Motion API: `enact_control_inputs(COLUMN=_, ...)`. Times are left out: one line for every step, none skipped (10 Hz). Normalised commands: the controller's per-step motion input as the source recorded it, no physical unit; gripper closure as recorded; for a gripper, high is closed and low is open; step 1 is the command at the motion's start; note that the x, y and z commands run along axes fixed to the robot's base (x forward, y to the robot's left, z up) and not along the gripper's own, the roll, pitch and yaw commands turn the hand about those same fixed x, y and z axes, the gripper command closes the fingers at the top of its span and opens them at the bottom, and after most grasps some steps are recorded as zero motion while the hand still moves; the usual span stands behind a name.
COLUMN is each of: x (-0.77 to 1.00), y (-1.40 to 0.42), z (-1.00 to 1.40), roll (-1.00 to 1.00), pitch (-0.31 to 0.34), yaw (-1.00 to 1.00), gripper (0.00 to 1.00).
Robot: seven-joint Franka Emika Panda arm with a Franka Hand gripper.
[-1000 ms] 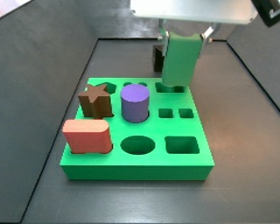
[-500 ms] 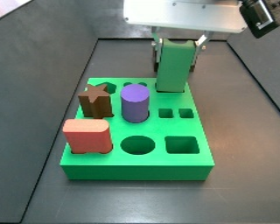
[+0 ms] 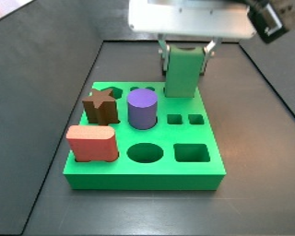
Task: Pick up the arch object. Move up. Place the arch object on the fixture. Regrasp the arch object. Move to above the board. Insert the arch object.
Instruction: Insert the arch object.
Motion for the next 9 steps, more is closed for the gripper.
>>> enact_control_inputs(x=0.2, y=0.01, z=-0.42, roll=0.0, pitch=0.0, yaw=0.03, gripper=1.0)
enact_control_inputs(x=0.12, y=0.02, z=-0.41, roll=0.0, pitch=0.0, yaw=0.02, gripper=1.0)
enact_control_inputs(x=0.03, y=0.0, z=-0.3, roll=0.0, pitch=0.0, yaw=0.0, gripper=1.0)
enact_control_inputs(x=0.03, y=0.0, z=-0.36, roll=0.02, pitch=0.0, yaw=0.0, gripper=1.0)
enact_control_inputs(x=0.0, y=0.0, z=-0.46, roll=0.08, pitch=-0.027, yaw=0.0, gripper=1.0)
enact_control_inputs(x=0.0, y=-0.03, z=-0.33, roll=0.16, pitch=0.0, yaw=0.0, gripper=1.0)
enact_control_inputs(x=0.0, y=-0.02, z=-0.04, roll=0.03, pitch=-0.059, yaw=0.0, gripper=1.0)
enact_control_inputs(x=0.0, y=0.0, z=0.0, roll=0.0, pitch=-0.014, yaw=0.0, gripper=1.0)
enact_control_inputs(x=0.0, y=0.0, z=0.0, roll=0.0, pitch=0.0, yaw=0.0, gripper=1.0)
